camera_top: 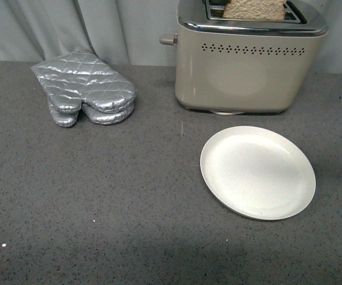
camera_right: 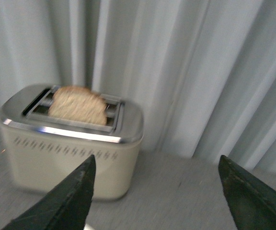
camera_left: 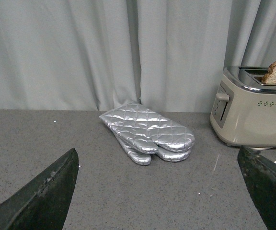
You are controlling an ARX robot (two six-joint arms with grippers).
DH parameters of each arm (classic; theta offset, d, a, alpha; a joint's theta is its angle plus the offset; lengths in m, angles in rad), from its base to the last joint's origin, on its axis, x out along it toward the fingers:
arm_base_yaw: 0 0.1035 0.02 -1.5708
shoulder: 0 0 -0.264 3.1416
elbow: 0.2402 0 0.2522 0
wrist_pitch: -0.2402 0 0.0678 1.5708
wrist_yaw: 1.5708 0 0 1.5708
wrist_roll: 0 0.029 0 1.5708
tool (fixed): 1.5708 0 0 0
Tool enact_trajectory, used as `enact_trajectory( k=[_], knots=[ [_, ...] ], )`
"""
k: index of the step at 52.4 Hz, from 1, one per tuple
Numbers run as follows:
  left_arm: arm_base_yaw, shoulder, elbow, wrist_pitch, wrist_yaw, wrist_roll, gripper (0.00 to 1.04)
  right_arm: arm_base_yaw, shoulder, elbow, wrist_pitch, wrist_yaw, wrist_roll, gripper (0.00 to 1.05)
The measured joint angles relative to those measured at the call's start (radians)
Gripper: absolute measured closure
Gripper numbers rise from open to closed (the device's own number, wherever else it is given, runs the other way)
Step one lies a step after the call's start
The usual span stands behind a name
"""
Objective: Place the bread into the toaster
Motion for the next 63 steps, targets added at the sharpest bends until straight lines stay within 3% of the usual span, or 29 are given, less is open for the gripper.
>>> enact_trajectory(
  k=[11,17,22,27,40,43,52,63],
  knots=[
    [0.0,0.0,0.0,0.0,0.0,0.0,0.07,-0.187,-0.423,-0.288,-0.202,-0.21,0.145,0.64],
    [0.0,0.0,0.0,0.0,0.001,0.0,0.07,-0.226,-0.7,-0.311,-0.455,-0.219,0.166,0.81],
    [0.0,0.0,0.0,-0.001,0.0,0.0,0.07,-0.228,-1.037,-0.311,-0.769,-0.23,0.173,1.03],
    [0.0,0.0,0.0,-0.001,-0.001,0.0,0.07,-0.229,-1.17,-0.311,-0.874,-0.233,0.174,1.04],
    [0.0,0.0,0.0,-0.001,0.0,0.0,0.07,-0.229,-1.187,-0.311,-0.88,-0.232,0.174,1.04],
    [0.0,0.0,0.0,-0.001,0.0,0.0,0.07,-0.229,-1.187,-0.311,-0.88,-0.233,0.174,0.98],
    [0.0,0.0,0.0,-0.001,0.0,0.0,0.07,-0.229,-1.187,-0.311,-0.88,-0.232,0.174,0.59],
    [0.0,0.0,0.0,-0.001,0.0,0.0,0.07,-0.229,-1.187,-0.311,-0.88,-0.233,0.174,0.23]
  ],
)
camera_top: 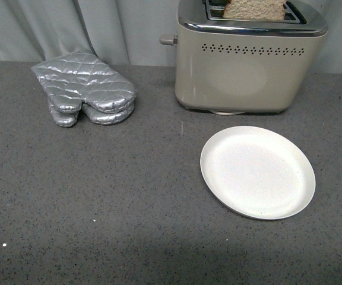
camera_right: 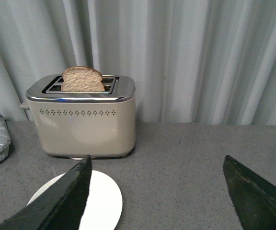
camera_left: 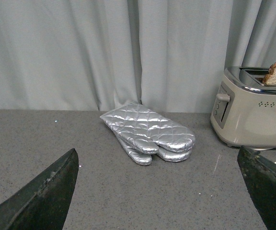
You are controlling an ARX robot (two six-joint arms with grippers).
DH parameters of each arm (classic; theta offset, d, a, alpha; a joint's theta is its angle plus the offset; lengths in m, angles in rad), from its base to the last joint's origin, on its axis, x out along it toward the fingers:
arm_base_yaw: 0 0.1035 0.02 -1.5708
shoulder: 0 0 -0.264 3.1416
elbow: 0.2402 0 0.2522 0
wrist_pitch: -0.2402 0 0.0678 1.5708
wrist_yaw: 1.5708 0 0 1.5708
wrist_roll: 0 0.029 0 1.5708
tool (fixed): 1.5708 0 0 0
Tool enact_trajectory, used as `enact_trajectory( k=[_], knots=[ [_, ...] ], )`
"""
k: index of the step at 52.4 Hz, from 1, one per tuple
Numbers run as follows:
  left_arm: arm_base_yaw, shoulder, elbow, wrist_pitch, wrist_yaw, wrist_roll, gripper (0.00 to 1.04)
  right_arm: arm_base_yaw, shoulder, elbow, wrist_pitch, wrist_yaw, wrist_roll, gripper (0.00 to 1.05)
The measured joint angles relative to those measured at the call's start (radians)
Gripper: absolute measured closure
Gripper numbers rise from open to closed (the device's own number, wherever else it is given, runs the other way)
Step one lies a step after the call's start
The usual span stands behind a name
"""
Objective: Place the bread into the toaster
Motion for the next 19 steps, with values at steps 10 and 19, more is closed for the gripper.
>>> enact_trajectory(
  k=[10,19],
  knots=[
    [0.0,0.0,0.0,0.0,0.0,0.0,0.07,0.0,0.0,0.0,0.0,0.0,0.003,0.11],
    [0.0,0.0,0.0,0.0,0.0,0.0,0.07,0.0,0.0,0.0,0.0,0.0,0.004,0.1]
  ],
)
